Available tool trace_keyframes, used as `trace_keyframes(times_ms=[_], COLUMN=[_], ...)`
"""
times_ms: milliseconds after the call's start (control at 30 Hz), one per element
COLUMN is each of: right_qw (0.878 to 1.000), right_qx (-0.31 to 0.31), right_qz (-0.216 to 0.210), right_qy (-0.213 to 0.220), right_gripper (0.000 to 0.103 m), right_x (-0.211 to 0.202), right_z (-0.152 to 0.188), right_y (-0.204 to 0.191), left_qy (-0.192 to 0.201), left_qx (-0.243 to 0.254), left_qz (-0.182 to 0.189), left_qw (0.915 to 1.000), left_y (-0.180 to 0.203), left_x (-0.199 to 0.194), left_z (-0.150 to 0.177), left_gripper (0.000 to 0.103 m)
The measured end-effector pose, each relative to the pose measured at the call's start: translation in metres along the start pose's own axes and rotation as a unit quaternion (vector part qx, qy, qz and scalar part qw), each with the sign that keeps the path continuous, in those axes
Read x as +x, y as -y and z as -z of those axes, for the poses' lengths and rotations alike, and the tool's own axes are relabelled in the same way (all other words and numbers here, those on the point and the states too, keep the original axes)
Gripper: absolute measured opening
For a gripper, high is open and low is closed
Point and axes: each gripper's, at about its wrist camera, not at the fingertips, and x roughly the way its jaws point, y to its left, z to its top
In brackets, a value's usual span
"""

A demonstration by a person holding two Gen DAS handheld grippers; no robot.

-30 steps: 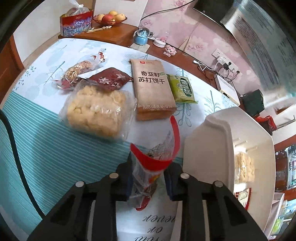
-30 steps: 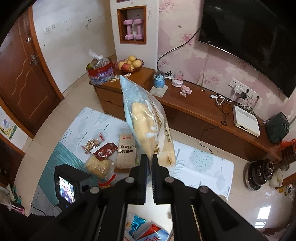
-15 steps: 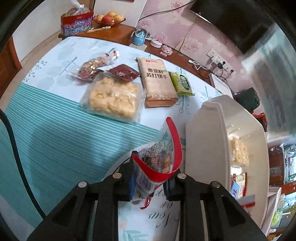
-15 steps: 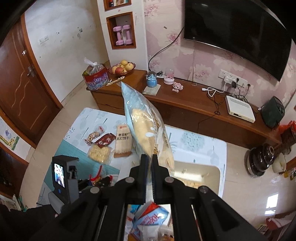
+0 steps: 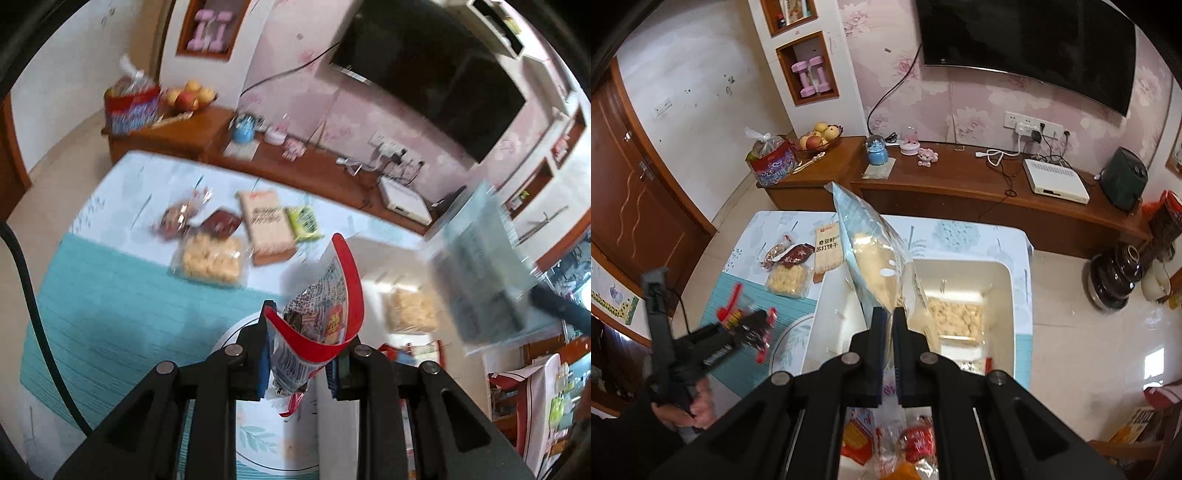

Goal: Organize snacks
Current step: 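Carry both bags over the white tray and open both grippers to drop them, then withdraw both open tools from the tray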

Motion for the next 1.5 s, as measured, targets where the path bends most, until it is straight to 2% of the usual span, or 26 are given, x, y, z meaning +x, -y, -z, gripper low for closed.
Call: trace_keyframes(times_ms=[267, 467, 600, 667, 700, 800, 833, 900, 967, 1100, 1233, 1400, 1500], right_qw=[1.000, 0.999, 0.999, 0.999, 0.998, 0.998, 0.998, 0.997, 0.997, 0.997, 0.996, 0.996, 0.995], right_qx=[0.024, 0.035, 0.045, 0.051, 0.054, 0.058, 0.061, 0.064, 0.066, 0.065, 0.072, 0.072, 0.075], right_qz=[-0.005, -0.016, -0.014, -0.013, -0.017, -0.023, -0.025, -0.030, -0.033, -0.042, -0.047, -0.057, -0.060], right_qy=[0.003, 0.013, 0.009, 0.008, 0.006, 0.000, -0.002, -0.004, -0.005, -0.009, -0.014, -0.015, -0.019], right_gripper=[0.004, 0.004, 0.004, 0.004, 0.004, 0.004, 0.004, 0.004, 0.004, 0.004, 0.006, 0.026, 0.027], right_x=[-0.012, -0.021, -0.022, -0.022, -0.021, -0.018, -0.017, -0.016, -0.015, -0.012, -0.007, -0.002, 0.003], right_z=[0.019, 0.027, 0.034, 0.036, 0.038, 0.044, 0.045, 0.047, 0.048, 0.049, 0.049, 0.050, 0.051], right_y=[0.022, 0.035, 0.045, 0.050, 0.051, 0.056, 0.057, 0.059, 0.060, 0.060, 0.055, 0.040, 0.028], left_qy=[0.026, 0.010, -0.008, -0.011, -0.010, -0.003, -0.002, 0.006, 0.010, 0.009, 0.003, -0.003, -0.007], left_qx=[0.045, 0.070, 0.083, 0.087, 0.089, 0.096, 0.096, 0.094, 0.091, 0.083, 0.097, 0.106, 0.112], left_qz=[0.046, 0.074, 0.078, 0.072, 0.065, 0.057, 0.055, 0.048, 0.042, 0.033, 0.008, -0.012, -0.024], left_qw=[0.9976, 0.9948, 0.9934, 0.9935, 0.9938, 0.9937, 0.9938, 0.9944, 0.9949, 0.9960, 0.9953, 0.9943, 0.9934], left_y=[0.049, 0.085, 0.102, 0.106, 0.109, 0.112, 0.113, 0.112, 0.109, 0.100, 0.088, 0.065, 0.048], left_x=[-0.023, -0.015, -0.007, -0.004, -0.004, -0.008, -0.009, -0.014, -0.019, -0.027, -0.035, -0.048, -0.054], left_z=[-0.006, 0.002, 0.010, 0.014, 0.015, 0.016, 0.016, 0.015, 0.012, 0.010, 0.010, 0.008, 0.008], left_gripper=[0.021, 0.022, 0.024, 0.032, 0.041, 0.046, 0.054, 0.060, 0.061, 0.069, 0.070, 0.071, 0.073])
